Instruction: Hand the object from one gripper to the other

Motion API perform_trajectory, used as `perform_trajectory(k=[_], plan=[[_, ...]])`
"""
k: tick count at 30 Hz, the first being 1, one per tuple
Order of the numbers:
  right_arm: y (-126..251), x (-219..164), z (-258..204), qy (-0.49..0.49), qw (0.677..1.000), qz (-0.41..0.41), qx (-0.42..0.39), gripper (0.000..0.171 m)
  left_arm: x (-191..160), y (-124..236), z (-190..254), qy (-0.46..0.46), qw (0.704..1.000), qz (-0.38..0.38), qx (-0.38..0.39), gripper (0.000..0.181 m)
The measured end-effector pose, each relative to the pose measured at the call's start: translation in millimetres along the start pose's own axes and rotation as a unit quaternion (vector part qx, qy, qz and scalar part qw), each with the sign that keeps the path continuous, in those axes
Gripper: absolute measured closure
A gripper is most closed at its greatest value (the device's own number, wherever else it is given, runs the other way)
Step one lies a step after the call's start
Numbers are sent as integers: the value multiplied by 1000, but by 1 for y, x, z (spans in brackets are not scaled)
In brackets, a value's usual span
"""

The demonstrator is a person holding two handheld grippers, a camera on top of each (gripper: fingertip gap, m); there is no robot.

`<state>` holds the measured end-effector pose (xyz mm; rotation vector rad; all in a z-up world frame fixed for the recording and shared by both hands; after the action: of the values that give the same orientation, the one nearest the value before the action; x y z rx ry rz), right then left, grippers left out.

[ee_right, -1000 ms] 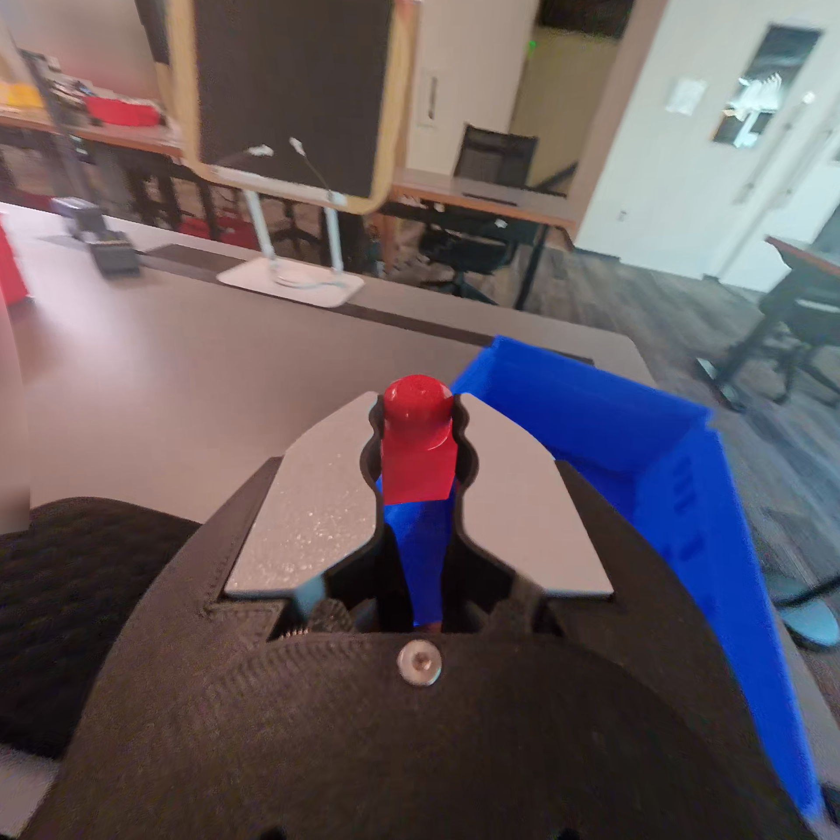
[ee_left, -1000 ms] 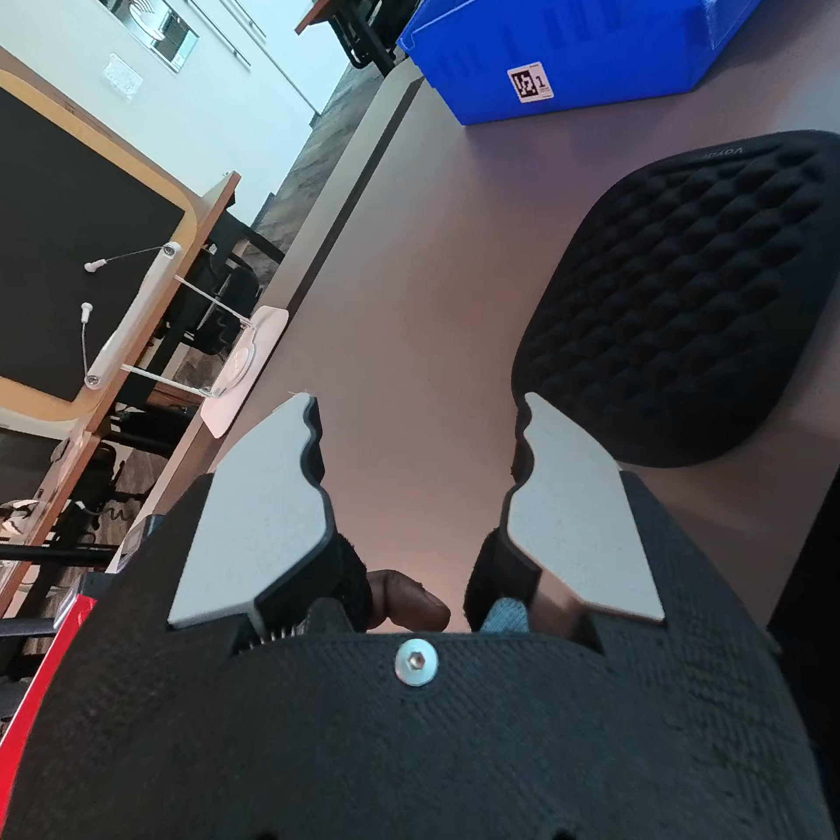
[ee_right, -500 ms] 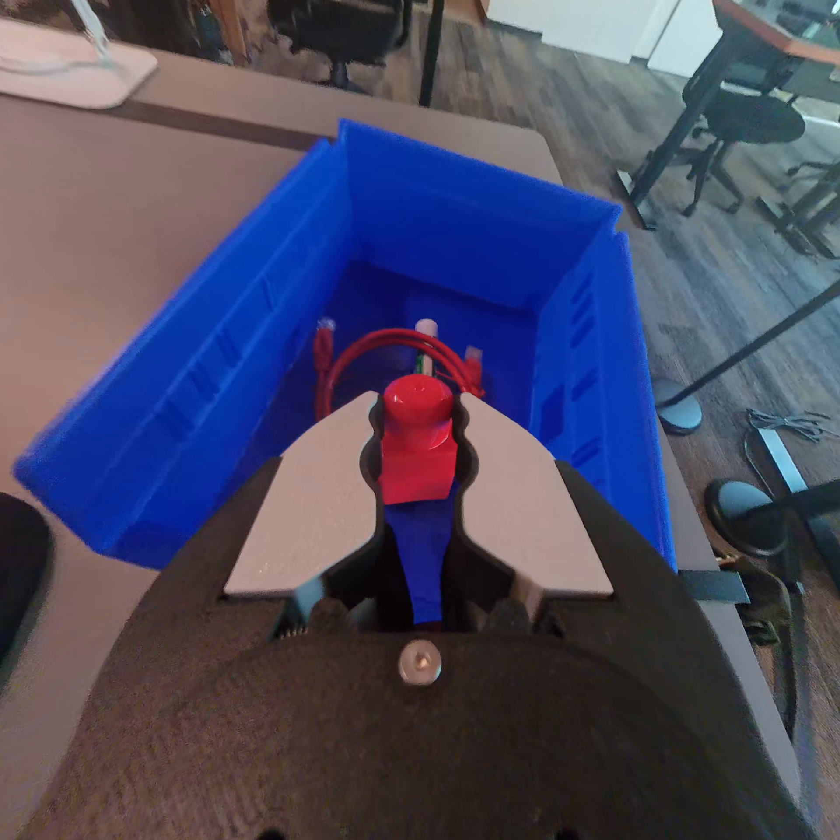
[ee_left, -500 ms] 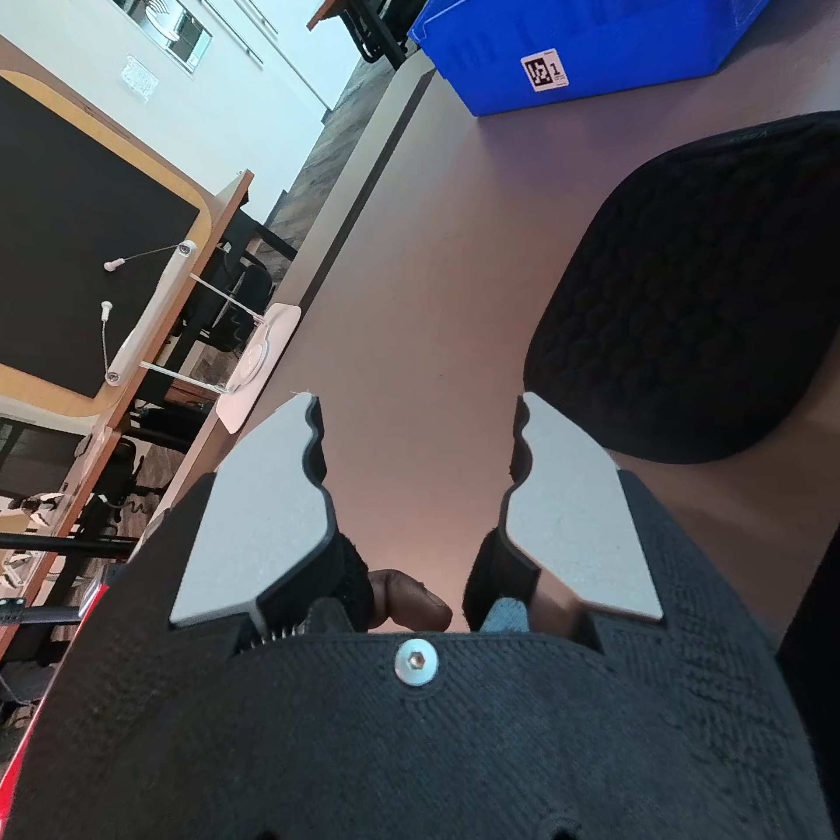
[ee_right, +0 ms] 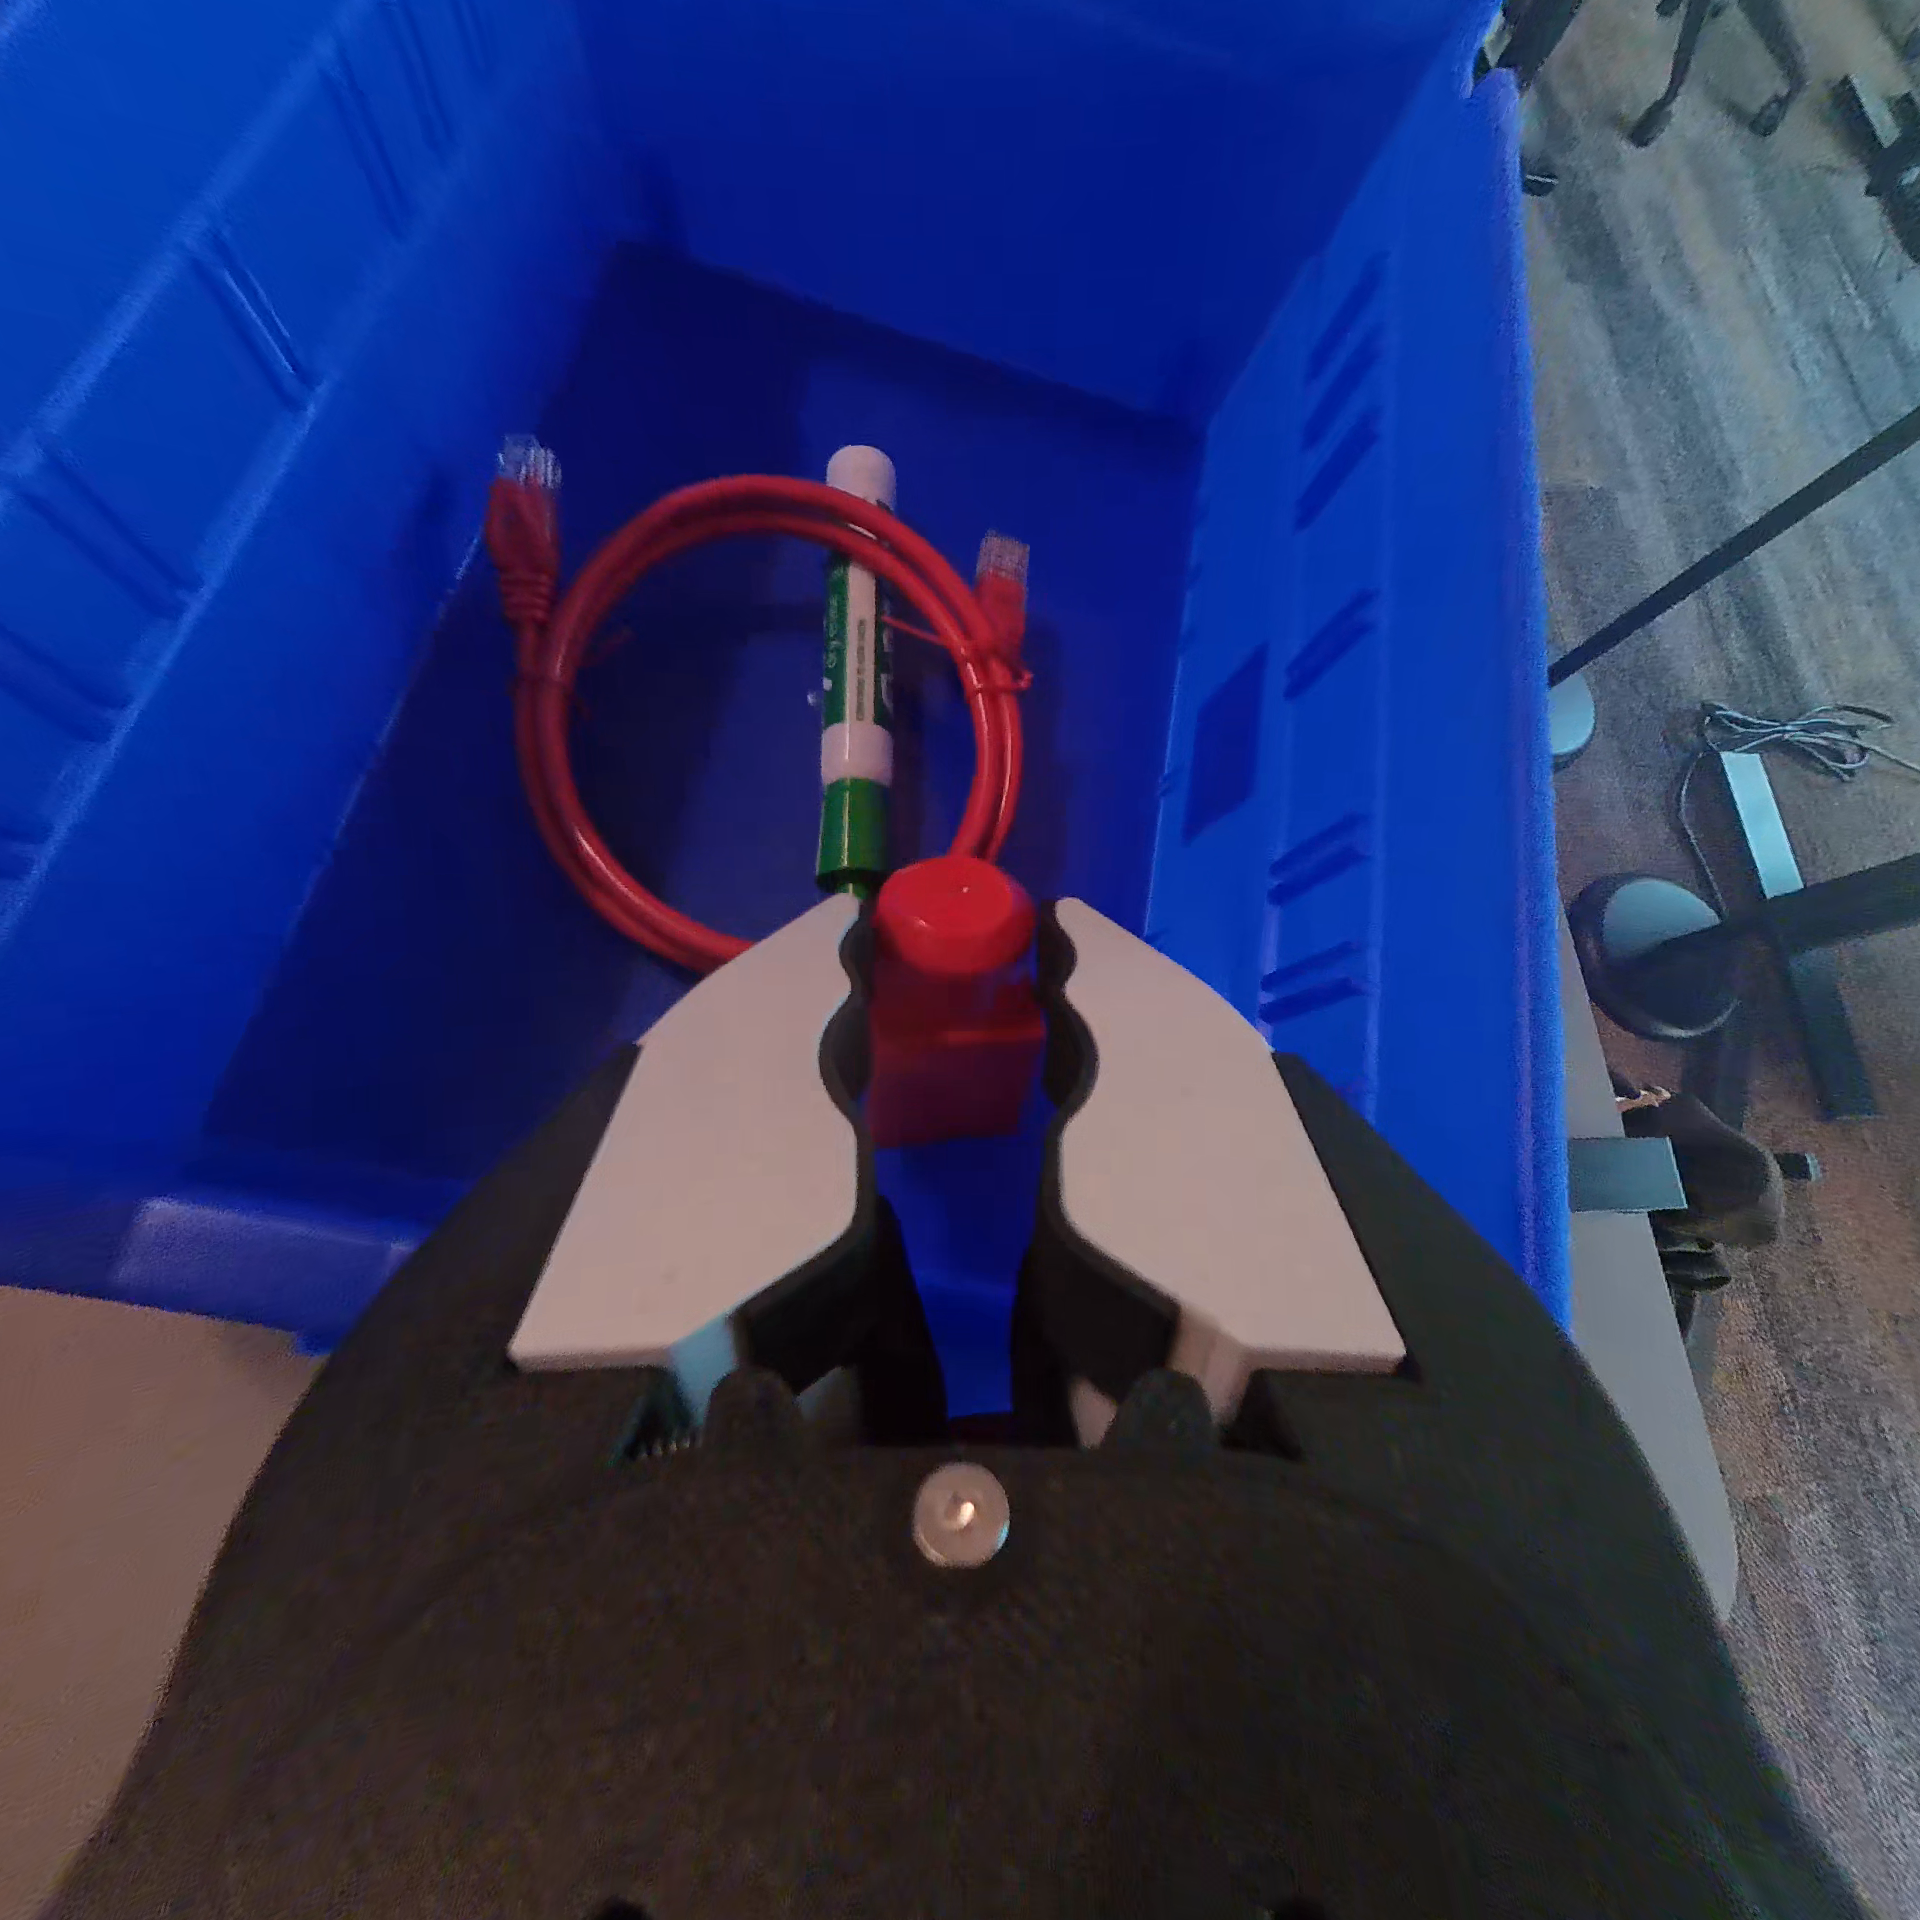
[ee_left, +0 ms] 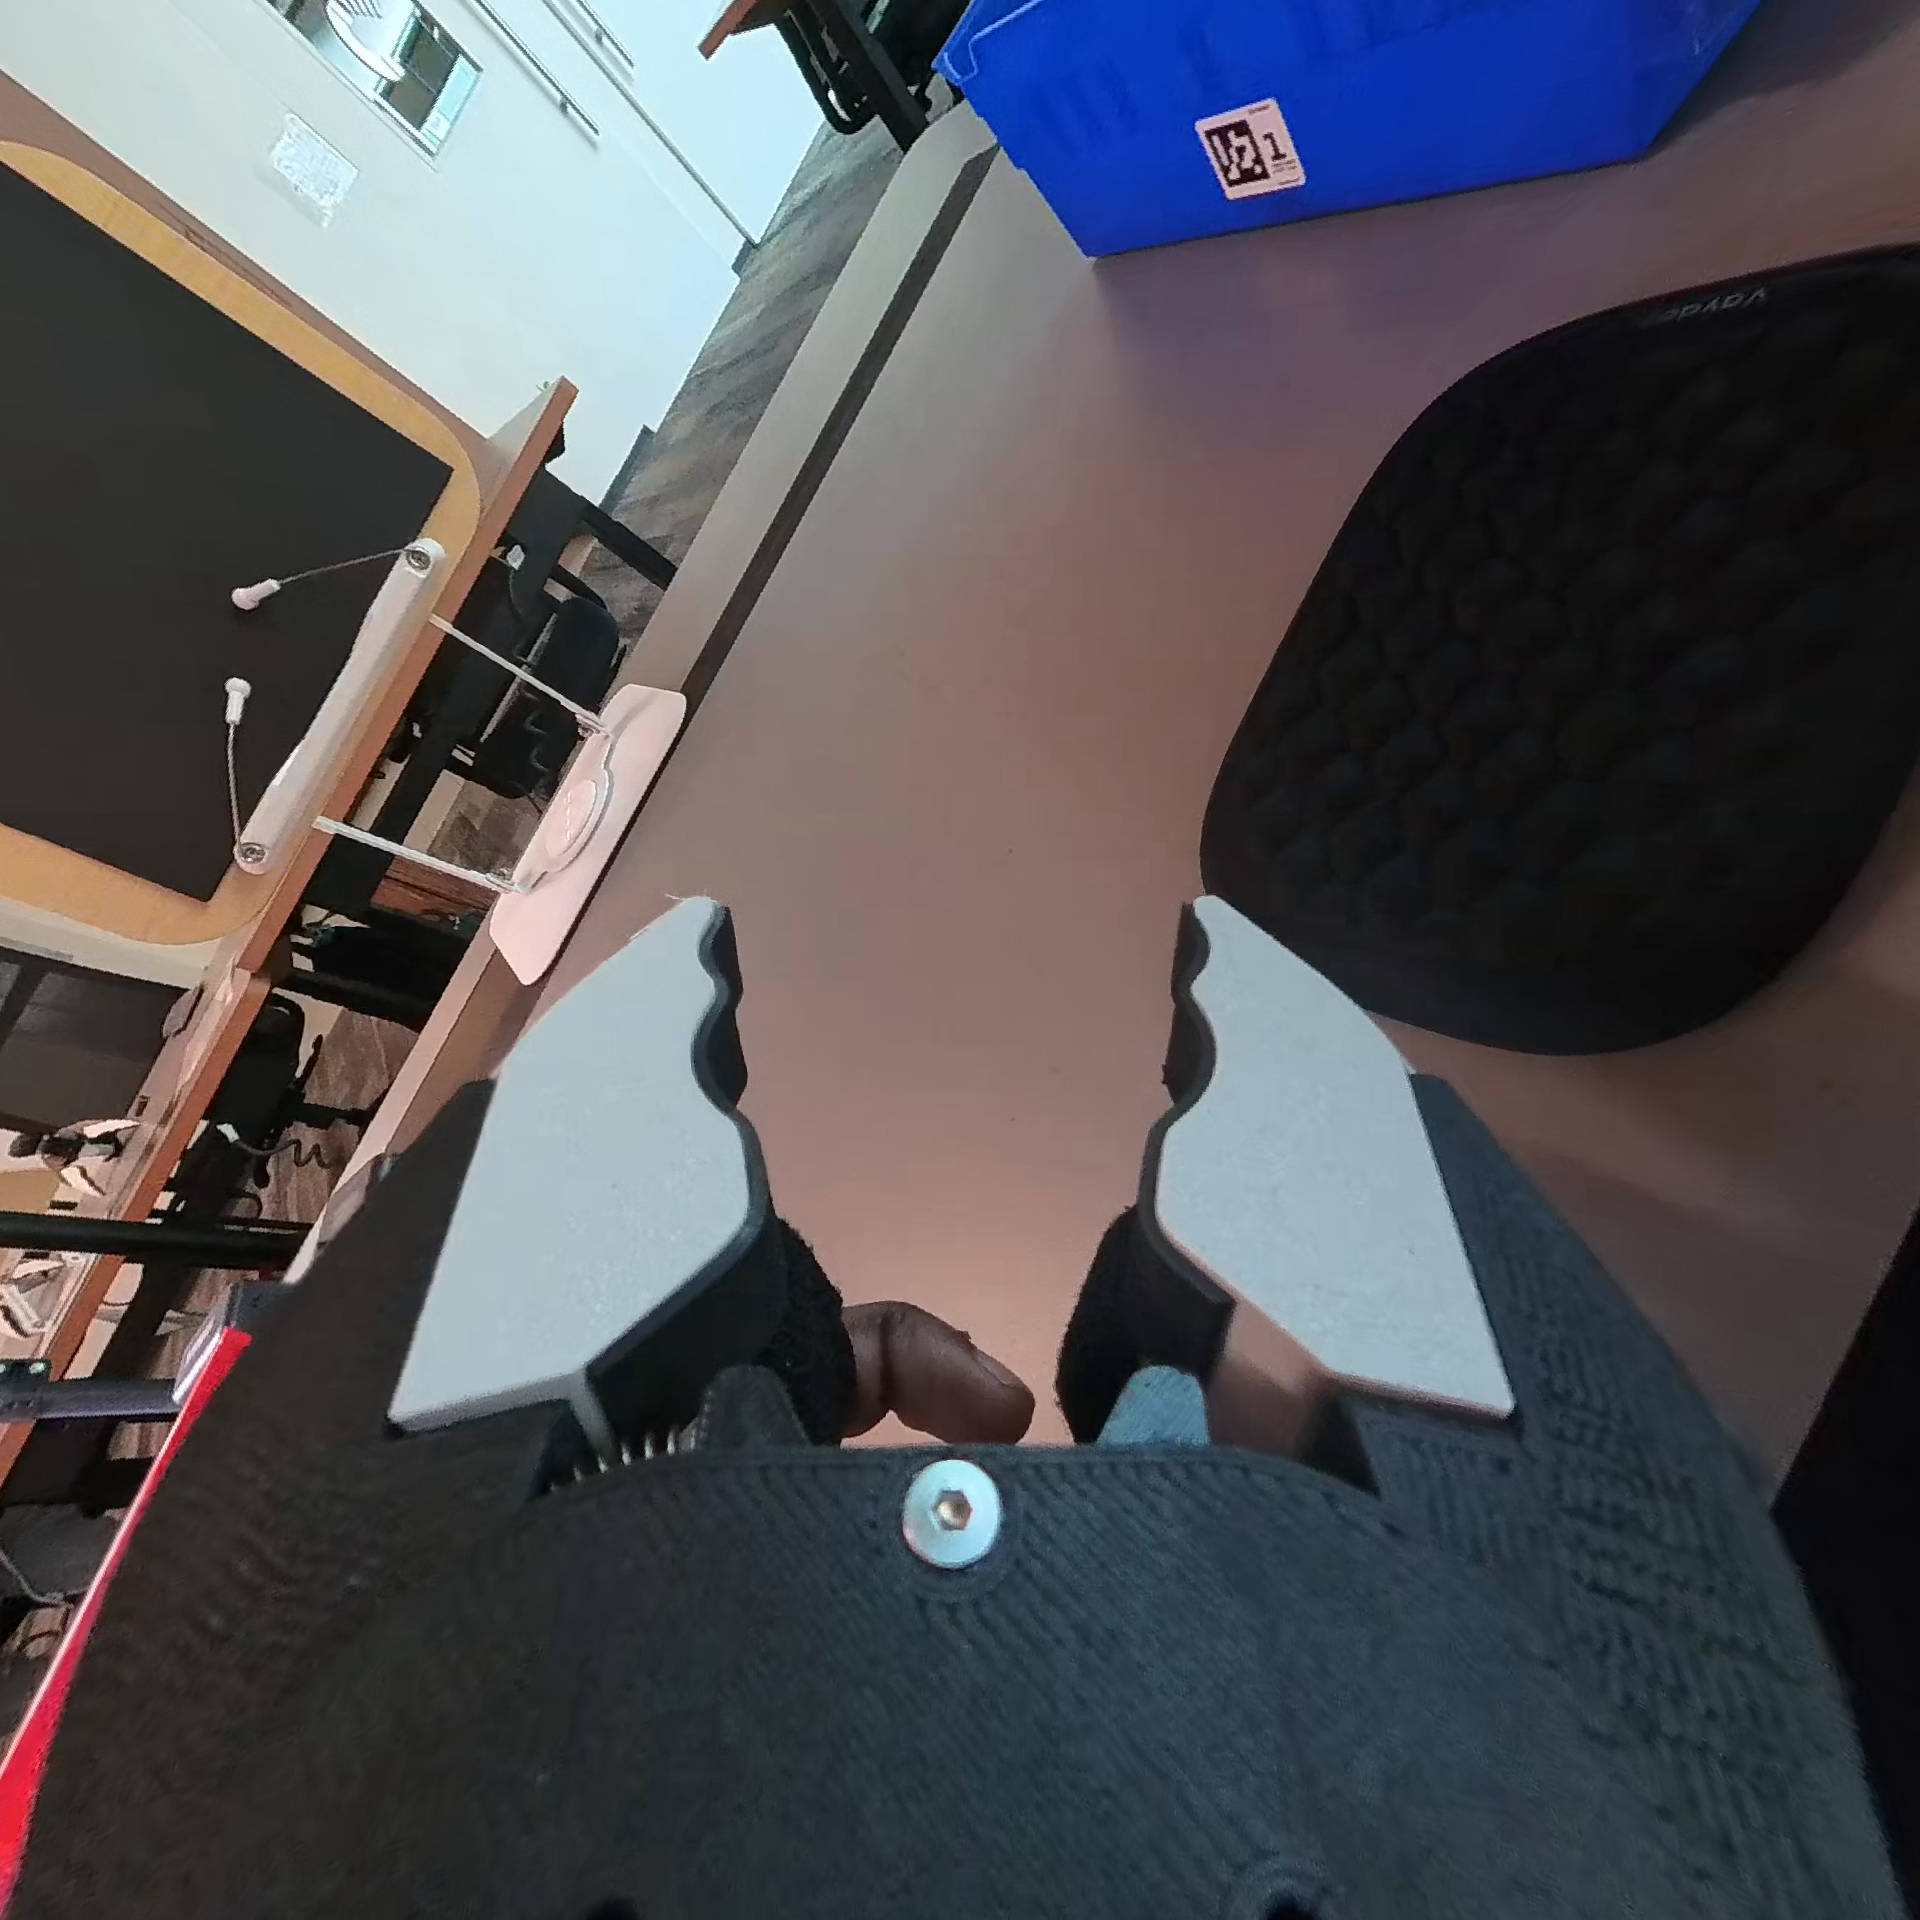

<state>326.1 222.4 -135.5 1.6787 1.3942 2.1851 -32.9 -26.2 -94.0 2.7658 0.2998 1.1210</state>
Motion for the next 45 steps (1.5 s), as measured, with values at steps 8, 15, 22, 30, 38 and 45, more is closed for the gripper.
perform_trajectory(k=[8, 15, 22, 30, 38, 45], plan=[[24, 24, -7, -4, 994, 110, 20, 107, 16, 9, -9, 128, 988, 70, -54, 101], [53, 51, -21, 61, 964, 260, 17, 87, 39, 43, -72, 328, 901, 285, -16, 93], [58, 60, -36, 104, 956, 273, 17, 51, 16, 72, -141, 312, 887, 320, 113, 79], [67, 67, -48, 91, 943, 314, 58, 52, -115, 89, -222, 177, 934, -39, 308, 82], [63, 67, -53, 98, 944, 307, 69, 57, -204, 105, -214, 207, 913, -278, 214, 111], [61, 65, -53, 106, 947, 297, 60, 58, -235, 91, -202, 244, 886, -357, 168, 121]])
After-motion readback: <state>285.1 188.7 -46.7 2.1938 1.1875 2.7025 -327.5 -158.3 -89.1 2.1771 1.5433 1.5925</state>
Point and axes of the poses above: each gripper's, where its closed fingertips meet, y back along the fingers, x out of its top, z = x × y across the jaws, the point moved 5 cm from there along y, back along the fingers, and after that the axes turned 15 degrees about x, right-handed, at the moved point
